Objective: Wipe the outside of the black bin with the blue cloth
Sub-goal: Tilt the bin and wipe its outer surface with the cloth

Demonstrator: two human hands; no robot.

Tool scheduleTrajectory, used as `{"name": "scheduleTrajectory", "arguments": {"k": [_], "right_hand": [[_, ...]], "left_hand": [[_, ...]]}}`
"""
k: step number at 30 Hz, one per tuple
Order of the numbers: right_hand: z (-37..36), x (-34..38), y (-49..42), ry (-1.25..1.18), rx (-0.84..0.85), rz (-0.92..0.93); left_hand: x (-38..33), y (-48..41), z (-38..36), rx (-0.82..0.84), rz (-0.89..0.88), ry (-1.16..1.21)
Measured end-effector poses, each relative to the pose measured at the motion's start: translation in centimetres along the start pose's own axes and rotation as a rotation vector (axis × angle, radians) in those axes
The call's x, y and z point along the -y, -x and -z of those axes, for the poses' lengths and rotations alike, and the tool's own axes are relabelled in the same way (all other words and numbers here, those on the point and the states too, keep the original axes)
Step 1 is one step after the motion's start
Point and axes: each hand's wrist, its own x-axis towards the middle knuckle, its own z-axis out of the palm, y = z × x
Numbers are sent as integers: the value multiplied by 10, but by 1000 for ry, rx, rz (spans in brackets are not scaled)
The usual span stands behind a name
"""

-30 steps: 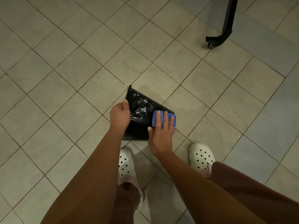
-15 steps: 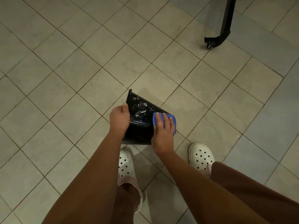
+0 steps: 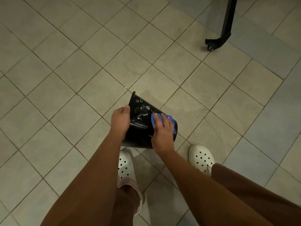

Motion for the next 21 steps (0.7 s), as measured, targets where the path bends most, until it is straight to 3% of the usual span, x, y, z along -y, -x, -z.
{"name": "scheduleTrajectory", "arguments": {"k": [5, 9, 16, 21], "right_hand": [[-12, 14, 26, -48, -28, 183], [-11, 21, -4, -27, -26, 353], [-5, 7, 5, -44, -118, 12], [-17, 29, 25, -39, -155, 259]], "left_hand": [[-3, 1, 1, 52, 75, 36], [-3, 4, 0, 53, 91, 78], [-5, 4, -4, 64, 59, 8], [-2, 2, -4, 69, 33, -13]]}}
